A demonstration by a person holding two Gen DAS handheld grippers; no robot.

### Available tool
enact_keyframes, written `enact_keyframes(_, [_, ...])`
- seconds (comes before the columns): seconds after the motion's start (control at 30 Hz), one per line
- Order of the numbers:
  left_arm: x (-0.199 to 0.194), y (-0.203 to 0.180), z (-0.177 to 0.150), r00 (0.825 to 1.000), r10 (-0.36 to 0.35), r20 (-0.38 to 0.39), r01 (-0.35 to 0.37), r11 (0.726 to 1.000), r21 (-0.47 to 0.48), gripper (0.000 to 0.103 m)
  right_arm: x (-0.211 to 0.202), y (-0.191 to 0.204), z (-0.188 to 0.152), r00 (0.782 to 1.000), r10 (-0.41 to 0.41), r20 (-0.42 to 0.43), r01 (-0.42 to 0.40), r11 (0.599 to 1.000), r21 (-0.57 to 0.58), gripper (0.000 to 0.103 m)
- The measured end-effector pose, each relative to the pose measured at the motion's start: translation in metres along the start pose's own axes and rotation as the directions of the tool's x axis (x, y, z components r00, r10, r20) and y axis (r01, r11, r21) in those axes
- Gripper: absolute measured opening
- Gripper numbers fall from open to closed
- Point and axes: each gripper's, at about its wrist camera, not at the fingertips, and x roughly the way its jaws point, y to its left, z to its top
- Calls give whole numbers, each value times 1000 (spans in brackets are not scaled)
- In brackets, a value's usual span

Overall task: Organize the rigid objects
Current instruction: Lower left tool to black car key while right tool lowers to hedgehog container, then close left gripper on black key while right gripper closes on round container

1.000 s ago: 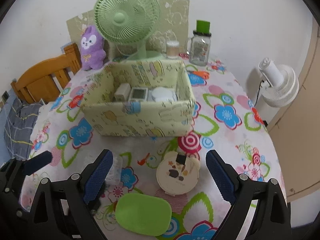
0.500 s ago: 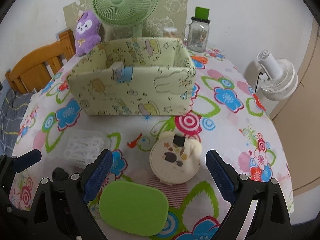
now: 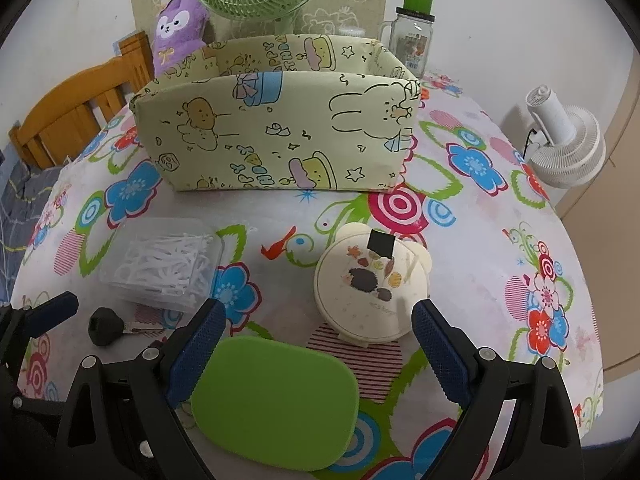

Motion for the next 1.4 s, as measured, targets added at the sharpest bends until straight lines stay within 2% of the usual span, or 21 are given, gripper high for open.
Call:
enact_keyframes(0.2, [7, 6, 0, 999, -5, -33, 5, 1000, 6, 91, 8, 3, 0, 1000, -26, -5, 26, 1000, -13, 96])
enact_keyframes(0.33, [8, 7, -5, 999, 27, -33, -26, 999, 23, 88, 13, 2, 0, 999, -36, -19, 36, 999, 2, 96])
enact_keyframes(0.47, [7, 9, -7, 1000, 5, -30, -5, 1000, -3, 84, 18, 1, -2, 998, -55, -37, 55, 998, 12, 96])
enact_keyframes(0.57, [4, 3, -7, 1000, -8, -20, 9, 1000, 15, 67, 21, 0, -2, 997, -64, -48, 65, 998, 19, 96])
enact_keyframes(0.63, [3, -1, -5, 1000, -8, -15, 8, 1000, 19, 45, 22, -1, -2, 996, -68, -54, 69, 997, 20, 96])
enact_keyframes(0.67, [2, -4, -5, 1000, -7, -14, 7, 1000, 16, 37, 22, -1, -2, 996, -70, -55, 72, 997, 19, 96])
enact_keyframes(0.73, [4, -9, -1, 999, 15, -36, -15, 1000, -11, 38, 22, -2, -1, 996, -69, -56, 71, 997, 28, 96])
enact_keyframes(0.83, [5, -13, 2, 999, 9, -41, -11, 999, -37, 37, 21, -6, 2, 996, -71, -58, 74, 996, 45, 96])
enact_keyframes(1.2, [8, -30, 6, 999, -8, -50, 7, 1000, -20, 37, 32, -21, 6, 994, -81, -79, 86, 994, 65, 96])
enact_keyframes(1.4, [10, -37, 10, 999, -13, -43, 12, 1000, -11, 37, 38, -21, 11, 996, -62, -60, 66, 996, 67, 96])
